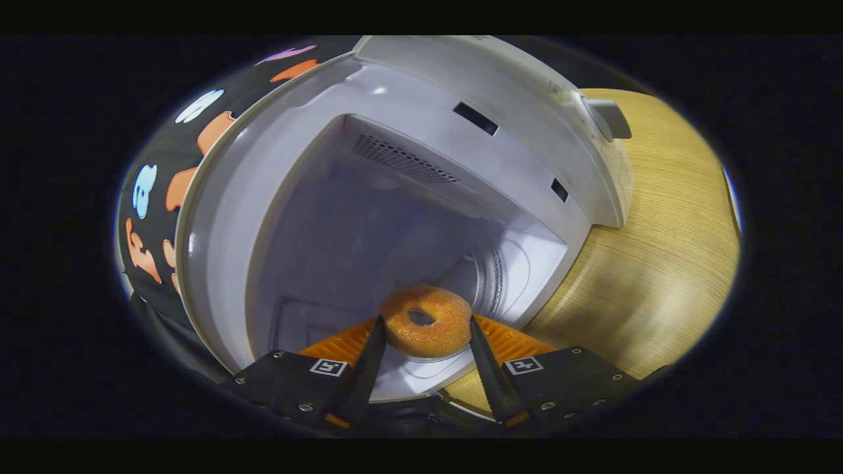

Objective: Open the microwave, put the food inside, and close the microwave door.

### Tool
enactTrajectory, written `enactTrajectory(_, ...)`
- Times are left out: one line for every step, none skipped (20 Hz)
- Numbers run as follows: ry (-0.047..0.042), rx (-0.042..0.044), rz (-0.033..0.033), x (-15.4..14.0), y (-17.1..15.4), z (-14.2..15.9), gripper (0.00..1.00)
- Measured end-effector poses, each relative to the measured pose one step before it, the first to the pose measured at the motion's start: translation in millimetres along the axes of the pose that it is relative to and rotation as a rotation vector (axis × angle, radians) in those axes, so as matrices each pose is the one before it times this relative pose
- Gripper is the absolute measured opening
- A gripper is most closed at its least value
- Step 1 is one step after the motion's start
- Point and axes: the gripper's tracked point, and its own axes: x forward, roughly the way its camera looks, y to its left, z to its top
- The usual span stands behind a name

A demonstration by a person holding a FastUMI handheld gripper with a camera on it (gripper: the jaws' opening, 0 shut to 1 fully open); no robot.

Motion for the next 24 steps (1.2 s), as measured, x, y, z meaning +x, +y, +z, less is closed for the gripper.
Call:
enactTrajectory(-0.0065,0.00234,-0.01046,3.95,-0.91,0.39,0.72)
enactTrajectory(-0.00886,0.00083,-0.00702,3.2,-0.29,0.84,0.72)
enactTrajectory(-0.0084,-0.00379,-0.01044,1.21,-0.24,-0.47,0.72)
enactTrajectory(-0.01204,-0.00524,-0.0016,2.64,1.72,1.27,0.72)
enactTrajectory(-0.00673,-0.01012,0.00731,2.3,3.01,-0.11,0.73)
enactTrajectory(0.00145,-0.02307,0.0116,0.91,3.09,-3.91,0.75)
enactTrajectory(0.01834,-0.02747,-0.00262,0.22,0.06,-4.56,0.79)
enactTrajectory(0.03271,-0.02712,0.00354,-1.98,1.44,-7.84,0.81)
enactTrajectory(0.01055,-0.01498,0.00896,-2.48,2.46,-1.55,0.84)
enactTrajectory(-0.00128,-0.01389,0.00351,0.94,-0.84,2.12,0.85)
enactTrajectory(-0.00242,-0.00735,-0.00225,-0.59,-0.43,2.93,0.88)
enactTrajectory(-0.00493,0.00225,0.00034,-0.98,1.13,0.37,0.9)
enactTrajectory(-0.00709,-0.00006,0.00514,-0.83,1.74,2.3,0.91)
enactTrajectory(-0.00192,-0.00972,-0.00095,-1.85,0.37,1.42,0.92)
enactTrajectory(-0.00203,-0.02018,-0.00183,-2.61,-1.04,2.31,0.94)
enactTrajectory(-0.00731,-0.02094,-0.00034,-6.81,-1.54,2.09,0.94)
enactTrajectory(-0.00518,-0.02722,-0.00264,-6.07,-2.43,2.68,0.94)
enactTrajectory(-0.00657,-0.03023,0.00035,-5.95,-2.79,1.67,0.94)
enactTrajectory(-0.00067,-0.03214,0.00194,-6.78,-2.31,1.36,0.95)
enactTrajectory(-0.00056,-0.03434,0.00858,-8.23,-0.45,1.46,0.94)
enactTrajectory(0.00083,-0.03757,0.00808,-9.28,-1.3,1.04,0.94)
enactTrajectory(-0.00524,-0.03742,0.01137,-10.59,-0.77,2.32,0.94)
enactTrajectory(-0.00691,-0.0383,0.00936,-10.29,-1.23,2.7,0.95)
enactTrajectory(-0.01069,-0.03626,0.00566,-10.68,-2.06,2.42,0.94)
